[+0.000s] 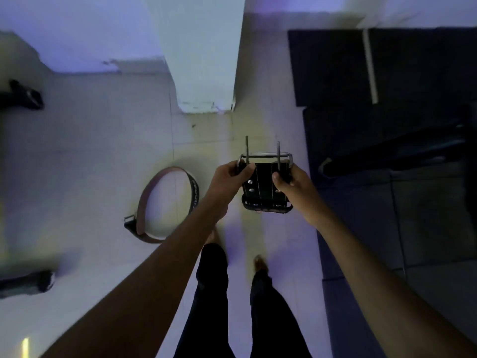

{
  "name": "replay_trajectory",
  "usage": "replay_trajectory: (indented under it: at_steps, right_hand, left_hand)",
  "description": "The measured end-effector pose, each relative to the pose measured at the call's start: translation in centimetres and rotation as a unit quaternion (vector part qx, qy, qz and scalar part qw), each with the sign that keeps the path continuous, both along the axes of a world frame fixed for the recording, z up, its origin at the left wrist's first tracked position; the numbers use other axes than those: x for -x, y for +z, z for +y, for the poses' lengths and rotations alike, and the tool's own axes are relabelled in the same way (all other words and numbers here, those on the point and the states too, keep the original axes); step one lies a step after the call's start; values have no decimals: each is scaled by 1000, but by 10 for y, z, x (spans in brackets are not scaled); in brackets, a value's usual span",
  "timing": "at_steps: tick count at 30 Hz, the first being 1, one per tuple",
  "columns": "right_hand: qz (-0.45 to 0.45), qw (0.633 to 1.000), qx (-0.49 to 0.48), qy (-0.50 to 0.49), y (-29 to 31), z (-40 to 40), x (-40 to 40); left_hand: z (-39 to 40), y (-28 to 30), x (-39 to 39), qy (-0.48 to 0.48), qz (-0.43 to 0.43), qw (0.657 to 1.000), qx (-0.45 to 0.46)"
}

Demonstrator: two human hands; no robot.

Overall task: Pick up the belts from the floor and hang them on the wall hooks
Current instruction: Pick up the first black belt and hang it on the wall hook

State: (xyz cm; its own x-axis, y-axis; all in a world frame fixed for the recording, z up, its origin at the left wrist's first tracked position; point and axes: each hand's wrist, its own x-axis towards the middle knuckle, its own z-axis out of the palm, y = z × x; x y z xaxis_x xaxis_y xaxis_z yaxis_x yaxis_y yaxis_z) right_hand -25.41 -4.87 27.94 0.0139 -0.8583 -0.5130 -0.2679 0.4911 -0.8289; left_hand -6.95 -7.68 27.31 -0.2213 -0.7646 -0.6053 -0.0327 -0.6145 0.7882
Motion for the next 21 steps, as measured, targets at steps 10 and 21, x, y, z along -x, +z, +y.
replay_trajectory:
  at_steps: [10, 21]
  right_hand:
    - [-70, 979, 178, 76, 222, -10, 27]
    - [-179, 864, 463, -79, 495, -19, -21]
  left_hand:
    - [16, 235, 23, 57, -49, 955, 287]
    - [9, 508, 8, 167, -51, 834, 523]
